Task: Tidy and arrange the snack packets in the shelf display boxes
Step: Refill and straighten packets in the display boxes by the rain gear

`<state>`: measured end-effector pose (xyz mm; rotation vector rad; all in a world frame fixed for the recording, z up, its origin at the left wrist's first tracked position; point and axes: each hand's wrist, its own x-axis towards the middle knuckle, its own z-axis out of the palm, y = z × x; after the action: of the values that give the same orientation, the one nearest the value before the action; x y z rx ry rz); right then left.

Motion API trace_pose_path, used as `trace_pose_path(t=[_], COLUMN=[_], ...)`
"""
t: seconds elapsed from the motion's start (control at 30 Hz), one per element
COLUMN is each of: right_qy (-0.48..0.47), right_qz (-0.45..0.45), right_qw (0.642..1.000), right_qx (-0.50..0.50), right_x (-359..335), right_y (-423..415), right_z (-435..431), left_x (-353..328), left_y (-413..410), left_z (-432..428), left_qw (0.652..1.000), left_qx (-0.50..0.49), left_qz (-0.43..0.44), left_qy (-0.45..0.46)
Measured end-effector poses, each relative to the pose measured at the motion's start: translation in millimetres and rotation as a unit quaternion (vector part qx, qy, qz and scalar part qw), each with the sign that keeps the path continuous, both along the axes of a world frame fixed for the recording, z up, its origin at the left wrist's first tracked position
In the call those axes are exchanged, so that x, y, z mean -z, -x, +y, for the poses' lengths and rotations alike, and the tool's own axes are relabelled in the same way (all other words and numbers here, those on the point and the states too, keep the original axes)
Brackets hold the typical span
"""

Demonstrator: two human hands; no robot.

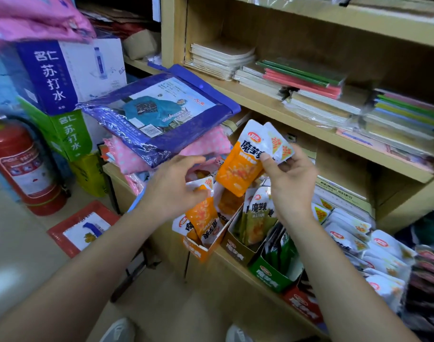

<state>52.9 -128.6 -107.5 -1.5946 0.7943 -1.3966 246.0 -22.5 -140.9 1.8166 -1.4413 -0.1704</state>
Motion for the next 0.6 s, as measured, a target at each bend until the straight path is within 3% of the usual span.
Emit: trace_pose_path(t=[0.1, 0.2, 0.4, 0.6], right_qy=[0.057, 0.097, 0.163, 0.122], right_qz=[0.071, 0.171, 0.216, 0.306], right_qw=[0.996, 0.981, 0.962, 0.944], right_qx=[0.002, 0.010, 0.034, -0.026], right_x=[6.3, 11.4, 9.0, 18.9], right_y=[-9.4, -11.8, 4.9, 8.6], right_z=[-0.5, -2.6, -6.0, -9.2], left_x=[9.7, 11.2, 15.0, 15.9], left_y=[0.1, -1.0, -4.5, -2.8], left_z=[2.9, 3.9, 3.7, 0.3], left_qw=[0.995, 0.996, 0.998, 0.998], left_qx=[-0.004, -0.011, -0.034, -0.032], left_qz=[-0.013, -0.034, -0.013, 0.008], left_qy=[-0.097, -0.083, -0.060, -0.047])
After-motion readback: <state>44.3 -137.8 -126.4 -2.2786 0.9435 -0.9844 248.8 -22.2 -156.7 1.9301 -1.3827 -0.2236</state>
